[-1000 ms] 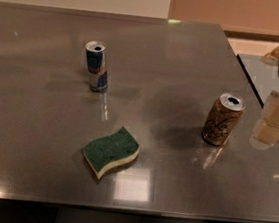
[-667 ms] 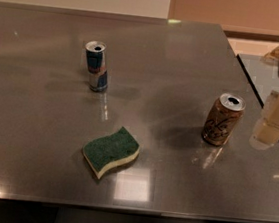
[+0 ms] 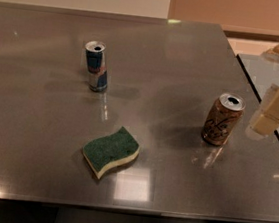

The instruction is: Move orange can near sponge

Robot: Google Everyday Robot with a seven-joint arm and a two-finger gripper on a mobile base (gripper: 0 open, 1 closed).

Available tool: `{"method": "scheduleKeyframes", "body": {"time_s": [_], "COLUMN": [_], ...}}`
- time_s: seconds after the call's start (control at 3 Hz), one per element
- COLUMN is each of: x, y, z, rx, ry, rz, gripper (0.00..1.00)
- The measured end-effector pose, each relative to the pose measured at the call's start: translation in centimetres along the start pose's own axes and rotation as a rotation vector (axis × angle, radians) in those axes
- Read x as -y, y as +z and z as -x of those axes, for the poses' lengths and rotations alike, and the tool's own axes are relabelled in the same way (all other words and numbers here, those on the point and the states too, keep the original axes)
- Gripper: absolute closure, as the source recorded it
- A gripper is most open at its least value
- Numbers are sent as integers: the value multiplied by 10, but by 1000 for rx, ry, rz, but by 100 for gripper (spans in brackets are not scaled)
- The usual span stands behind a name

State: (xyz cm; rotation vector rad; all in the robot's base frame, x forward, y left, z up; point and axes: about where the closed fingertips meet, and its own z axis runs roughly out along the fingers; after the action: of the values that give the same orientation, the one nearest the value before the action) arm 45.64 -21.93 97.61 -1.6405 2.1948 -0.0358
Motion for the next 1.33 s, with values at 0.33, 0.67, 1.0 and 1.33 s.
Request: {"method": "scheduleKeyframes", "body": {"time_s": [0.33, 0.67, 1.0, 1.33], "x": [12, 21, 21, 18], "y": [16, 36, 54, 68], "z": [-3, -6, -7, -6], "rx": [61, 113, 161, 191], "ry": [25, 48, 59, 57], "rz": [13, 33, 57, 75], "gripper": [0, 0, 0, 0]}}
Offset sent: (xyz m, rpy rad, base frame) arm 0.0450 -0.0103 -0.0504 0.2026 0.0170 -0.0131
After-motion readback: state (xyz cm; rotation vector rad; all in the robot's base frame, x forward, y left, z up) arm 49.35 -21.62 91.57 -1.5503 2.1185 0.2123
